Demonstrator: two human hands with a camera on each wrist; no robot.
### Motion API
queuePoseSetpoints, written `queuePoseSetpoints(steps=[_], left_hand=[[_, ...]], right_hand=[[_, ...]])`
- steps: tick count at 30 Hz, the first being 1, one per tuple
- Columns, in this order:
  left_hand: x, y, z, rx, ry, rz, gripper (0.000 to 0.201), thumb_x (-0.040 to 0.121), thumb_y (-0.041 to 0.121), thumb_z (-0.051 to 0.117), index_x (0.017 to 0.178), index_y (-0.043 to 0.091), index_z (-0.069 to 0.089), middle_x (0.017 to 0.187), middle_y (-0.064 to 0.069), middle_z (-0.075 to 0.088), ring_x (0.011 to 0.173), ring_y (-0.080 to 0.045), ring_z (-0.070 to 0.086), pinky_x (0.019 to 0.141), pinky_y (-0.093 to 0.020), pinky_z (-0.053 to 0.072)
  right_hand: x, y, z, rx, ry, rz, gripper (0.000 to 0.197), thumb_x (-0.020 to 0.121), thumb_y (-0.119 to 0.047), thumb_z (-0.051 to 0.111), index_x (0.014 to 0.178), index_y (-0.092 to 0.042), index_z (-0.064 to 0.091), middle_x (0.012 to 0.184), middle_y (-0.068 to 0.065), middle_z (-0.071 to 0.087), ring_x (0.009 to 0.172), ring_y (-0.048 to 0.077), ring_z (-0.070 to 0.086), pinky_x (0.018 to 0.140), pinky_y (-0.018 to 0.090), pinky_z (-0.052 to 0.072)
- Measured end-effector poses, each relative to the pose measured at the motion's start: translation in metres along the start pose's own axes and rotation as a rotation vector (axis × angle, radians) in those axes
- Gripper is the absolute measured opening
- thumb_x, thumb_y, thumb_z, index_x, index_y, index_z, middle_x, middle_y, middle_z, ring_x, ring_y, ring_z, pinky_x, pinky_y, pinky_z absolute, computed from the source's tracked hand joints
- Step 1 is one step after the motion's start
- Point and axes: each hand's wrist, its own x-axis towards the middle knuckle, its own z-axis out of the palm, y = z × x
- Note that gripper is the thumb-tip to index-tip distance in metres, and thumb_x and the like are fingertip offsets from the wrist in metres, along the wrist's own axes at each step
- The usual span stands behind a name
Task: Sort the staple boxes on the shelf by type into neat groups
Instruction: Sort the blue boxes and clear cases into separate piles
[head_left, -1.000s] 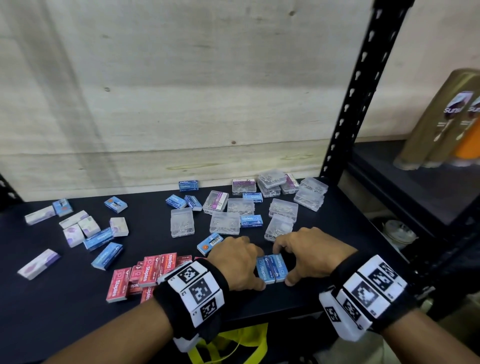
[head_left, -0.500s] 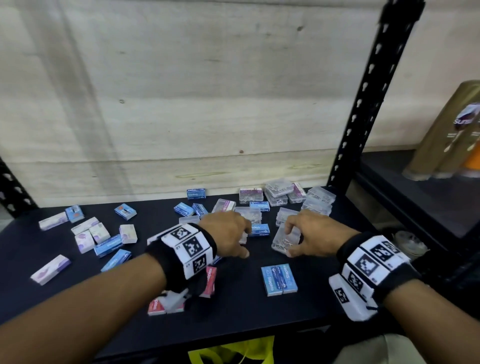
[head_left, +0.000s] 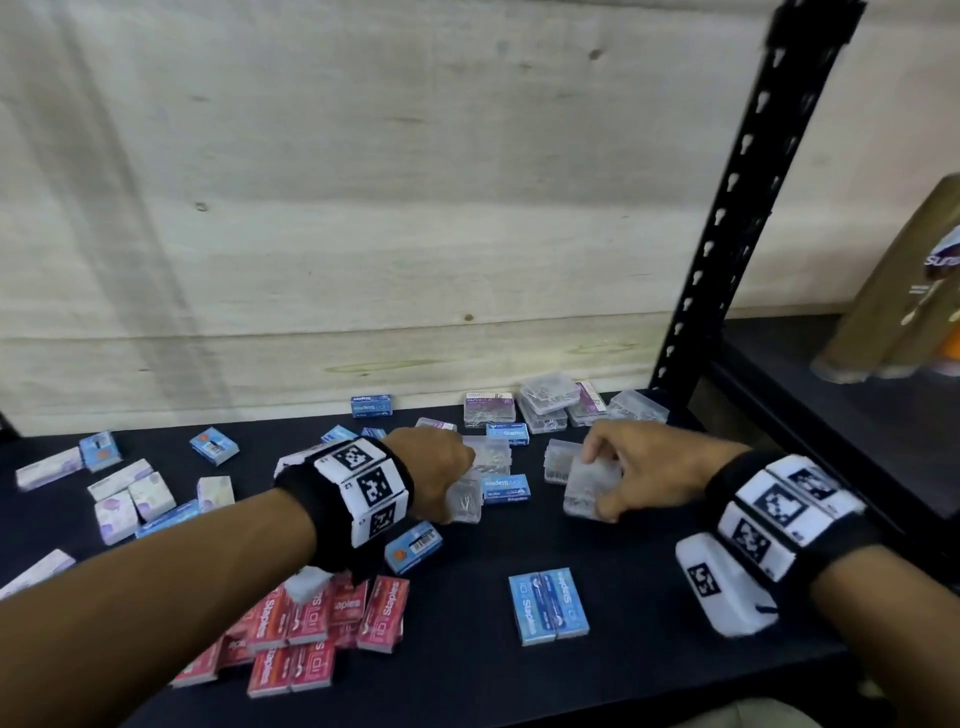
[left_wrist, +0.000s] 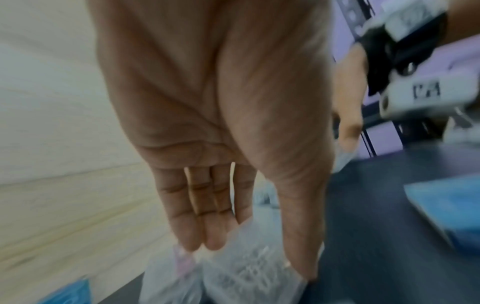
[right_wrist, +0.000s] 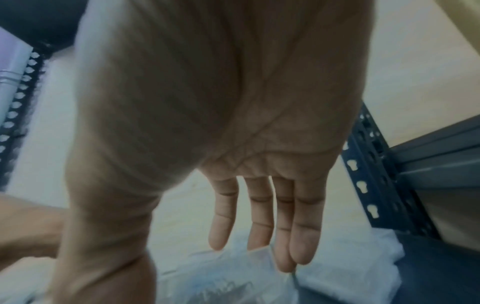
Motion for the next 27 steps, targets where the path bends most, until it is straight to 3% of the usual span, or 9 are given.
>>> queuePoseSetpoints(steps=[4,8,12,17,20,23,27], left_hand=[[0.005,-0.016,-0.026,-0.131,0.057,0.005,0.067,0.082,0.045,0.071,0.14,0.022,0.046,0.137,0.0,0.05,0.122,-0.022,0.051,0.098,-0.035,0.044],[0.031,-0.036,-0.056,-0.153,0.174,-0.057,0.067,0.085,0.047,0.069,0.142,0.023,0.043,0.14,0.002,0.049,0.125,-0.021,0.049,0.1,-0.036,0.041],[0.067,-0.052,-0.065,-0.1,0.192,-0.101,0.066,0.089,0.043,0.065,0.145,0.018,0.041,0.144,-0.002,0.046,0.128,-0.024,0.047,0.102,-0.037,0.042],[0.097,-0.056,-0.05,-0.092,0.223,-0.072,0.062,0.084,0.044,0.07,0.137,0.023,0.044,0.131,-0.001,0.054,0.112,-0.023,0.056,0.086,-0.035,0.048],[0.107,-0.054,-0.037,-0.127,0.244,-0.05,0.049,0.084,0.042,0.07,0.124,0.024,0.049,0.123,0.001,0.057,0.103,-0.021,0.057,0.076,-0.032,0.045],[0.111,-0.053,-0.028,-0.129,0.279,-0.037,0.037,0.086,0.038,0.067,0.117,0.025,0.052,0.121,0.002,0.057,0.103,-0.021,0.056,0.073,-0.03,0.041],[0.103,-0.051,-0.028,-0.101,0.297,-0.035,0.038,0.089,0.039,0.065,0.123,0.025,0.053,0.127,0.003,0.052,0.105,-0.02,0.057,0.072,-0.03,0.039]], right_hand=[[0.015,0.025,-0.023,0.02,0.146,0.047,0.059,0.067,-0.04,0.083,0.114,-0.031,0.048,0.112,-0.006,0.053,0.097,0.013,0.057,0.084,0.033,0.052],[0.041,0.047,-0.032,0.035,0.271,0.119,0.058,0.069,-0.04,0.083,0.113,-0.029,0.047,0.113,-0.004,0.053,0.097,0.014,0.055,0.082,0.031,0.05],[0.063,0.061,-0.031,0.034,0.331,0.138,0.058,0.067,-0.043,0.084,0.109,-0.03,0.045,0.115,-0.001,0.05,0.098,0.017,0.055,0.082,0.032,0.05],[0.074,0.071,-0.027,0.023,0.328,0.114,0.055,0.067,-0.048,0.08,0.107,-0.034,0.046,0.113,-0.003,0.046,0.102,0.017,0.053,0.088,0.035,0.051],[0.076,0.074,-0.022,0.015,0.303,0.107,0.047,0.069,-0.045,0.079,0.102,-0.037,0.047,0.11,-0.005,0.043,0.1,0.014,0.052,0.09,0.034,0.05],[0.074,0.072,-0.017,0.03,0.276,0.103,0.04,0.071,-0.041,0.078,0.098,-0.04,0.048,0.11,-0.008,0.041,0.096,0.01,0.053,0.09,0.033,0.05],[0.069,0.064,-0.021,-0.019,0.241,0.131,0.041,0.076,-0.042,0.078,0.104,-0.037,0.048,0.115,-0.005,0.041,0.097,0.012,0.053,0.09,0.033,0.049]])
